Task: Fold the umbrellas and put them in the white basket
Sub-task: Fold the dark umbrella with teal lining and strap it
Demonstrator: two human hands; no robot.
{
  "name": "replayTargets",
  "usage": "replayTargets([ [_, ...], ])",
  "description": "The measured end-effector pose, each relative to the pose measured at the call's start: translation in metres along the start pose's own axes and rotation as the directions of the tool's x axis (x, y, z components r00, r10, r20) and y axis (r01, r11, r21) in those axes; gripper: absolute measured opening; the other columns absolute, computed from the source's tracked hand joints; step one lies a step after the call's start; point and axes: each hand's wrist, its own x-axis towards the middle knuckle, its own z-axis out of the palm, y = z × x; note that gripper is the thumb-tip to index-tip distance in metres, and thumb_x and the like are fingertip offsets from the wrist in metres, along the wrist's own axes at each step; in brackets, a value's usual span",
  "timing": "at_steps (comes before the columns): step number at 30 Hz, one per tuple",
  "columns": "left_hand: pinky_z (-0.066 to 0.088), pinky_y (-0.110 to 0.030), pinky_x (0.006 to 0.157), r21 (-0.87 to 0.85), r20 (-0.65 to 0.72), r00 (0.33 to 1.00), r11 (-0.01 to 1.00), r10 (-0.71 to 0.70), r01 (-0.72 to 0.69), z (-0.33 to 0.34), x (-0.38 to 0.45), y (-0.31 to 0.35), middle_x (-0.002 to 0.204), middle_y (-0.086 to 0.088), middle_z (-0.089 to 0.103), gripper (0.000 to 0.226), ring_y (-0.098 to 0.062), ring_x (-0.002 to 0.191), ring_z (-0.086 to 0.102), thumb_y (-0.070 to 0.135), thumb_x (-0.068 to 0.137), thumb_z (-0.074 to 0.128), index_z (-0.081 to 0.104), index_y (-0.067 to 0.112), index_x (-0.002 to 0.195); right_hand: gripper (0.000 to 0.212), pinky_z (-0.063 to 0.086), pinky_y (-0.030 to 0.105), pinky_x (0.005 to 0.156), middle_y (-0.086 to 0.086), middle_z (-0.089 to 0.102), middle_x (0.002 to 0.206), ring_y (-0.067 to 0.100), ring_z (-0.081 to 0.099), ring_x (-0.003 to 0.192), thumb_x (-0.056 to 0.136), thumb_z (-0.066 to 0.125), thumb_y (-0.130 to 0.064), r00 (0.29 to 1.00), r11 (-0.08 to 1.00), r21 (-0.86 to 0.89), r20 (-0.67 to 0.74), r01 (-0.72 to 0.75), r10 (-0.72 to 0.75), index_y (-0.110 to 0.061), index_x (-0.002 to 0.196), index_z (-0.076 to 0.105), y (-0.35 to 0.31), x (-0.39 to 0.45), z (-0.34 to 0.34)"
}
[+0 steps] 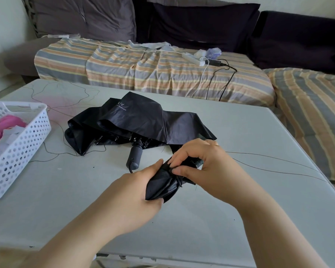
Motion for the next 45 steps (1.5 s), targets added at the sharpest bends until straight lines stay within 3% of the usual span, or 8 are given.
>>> replayTargets([
  [6, 0.053, -0.025, 0.067, 0.067, -0.023, 0.999, 0.997, -0.024, 0.025, 0.000, -0.002, -0.001, 0.092, 0.010, 0.062, 0.079, -0.011, 0.071, 0.062, 0.033, 0.083, 0.059, 0.012, 0.053, 0.143, 0.032, 0.019, 0.005, 0.095, -0.027, 0.052, 0.095, -0.017, 0.036, 0.100, 0.085, 0.070, -0.019, 0.993, 0.985, -0.128, 0.044, 0.116, -0.111, -0.042, 0.103, 0.057, 0.002, 0.004, 0.001],
  [11, 0.052, -0.024, 0.063, 0.019, -0.030, 0.996, 0.996, -0.085, 0.086, -0.001, 0.000, 0.002, 0.098, 0.008, 0.061, 0.066, -0.011, 0.069, 0.063, 0.032, 0.082, 0.063, 0.030, 0.033, 0.139, 0.004, 0.030, 0.023, 0.097, -0.021, 0.062, 0.091, -0.006, 0.047, 0.097, 0.082, 0.069, -0.021, 0.979, 0.977, -0.095, -0.063, 0.189, -0.195, -0.021, 0.084, 0.072, 0.010, 0.007, 0.009],
  [15, 0.048, -0.023, 0.051, -0.171, -0.003, 0.993, 0.978, -0.120, 0.118, -0.006, 0.002, 0.005, 0.076, 0.003, 0.065, 0.020, -0.007, 0.053, 0.061, 0.029, 0.077, 0.069, 0.056, 0.027, 0.093, 0.006, 0.027, 0.006, 0.084, -0.019, 0.059, 0.076, -0.008, 0.042, 0.093, 0.086, 0.064, -0.015, 0.967, 0.982, -0.089, -0.177, 0.168, -0.181, -0.018, 0.081, 0.066, 0.008, 0.008, 0.015],
  [22, 0.057, -0.031, 0.068, -0.382, 0.255, 0.965, 0.912, -0.053, 0.151, -0.023, -0.011, 0.001, 0.083, 0.007, 0.070, 0.040, -0.011, 0.068, 0.067, 0.041, 0.070, 0.074, 0.054, 0.040, 0.104, 0.009, 0.023, 0.007, 0.089, -0.023, 0.049, 0.078, -0.005, 0.039, 0.097, 0.087, 0.054, -0.023, 0.941, 0.972, -0.149, -0.259, 0.183, -0.217, -0.019, 0.084, 0.061, 0.004, 0.018, 0.027],
  [30, 0.052, -0.033, 0.054, -0.379, -0.069, 0.992, 0.922, -0.108, 0.074, -0.056, -0.023, -0.009, 0.077, 0.003, 0.070, 0.031, -0.017, 0.058, 0.063, 0.037, 0.072, 0.070, 0.056, 0.042, 0.100, 0.006, 0.014, 0.016, 0.102, -0.028, 0.054, 0.089, -0.003, 0.043, 0.101, 0.085, 0.058, -0.023, 0.872, 0.960, -0.145, -0.403, 0.238, -0.277, -0.023, 0.084, 0.064, -0.025, 0.055, 0.053],
  [37, 0.052, -0.027, 0.073, -0.321, -0.253, 0.939, 0.936, -0.232, 0.145, -0.109, -0.078, -0.057, 0.090, 0.018, 0.067, 0.043, 0.003, 0.077, 0.063, 0.052, 0.063, 0.062, 0.056, 0.042, 0.104, 0.012, 0.028, 0.027, 0.097, -0.021, 0.055, 0.100, 0.002, 0.047, 0.102, 0.081, 0.058, -0.021, 0.864, 0.951, -0.061, -0.402, 0.304, -0.302, -0.022, 0.086, 0.069, -0.099, 0.094, 0.132],
  [41, 0.053, -0.025, 0.076, -0.367, -0.350, 0.871, 0.906, -0.346, 0.212, -0.160, -0.093, -0.085, 0.089, 0.016, 0.070, 0.020, -0.004, 0.084, 0.066, 0.027, 0.083, 0.064, 0.056, 0.042, 0.093, 0.041, 0.027, 0.016, 0.108, -0.008, 0.039, 0.141, 0.004, 0.036, 0.130, 0.098, 0.053, -0.023, 0.968, 0.951, 0.226, -0.182, 0.213, -0.173, -0.021, 0.138, 0.046, -0.157, 0.122, 0.156],
  [45, 0.047, -0.021, 0.059, -0.321, -0.413, 0.801, 0.892, -0.434, 0.318, -0.224, -0.091, -0.119, 0.087, 0.010, 0.065, 0.026, -0.009, 0.074, 0.063, 0.016, 0.083, 0.067, 0.054, 0.035, 0.094, 0.049, 0.031, 0.019, 0.101, -0.007, 0.036, 0.146, 0.007, 0.040, 0.130, 0.098, 0.049, -0.037, 0.998, 0.956, 0.292, 0.062, 0.012, -0.031, -0.026, 0.144, 0.035, -0.178, 0.139, 0.164],
])
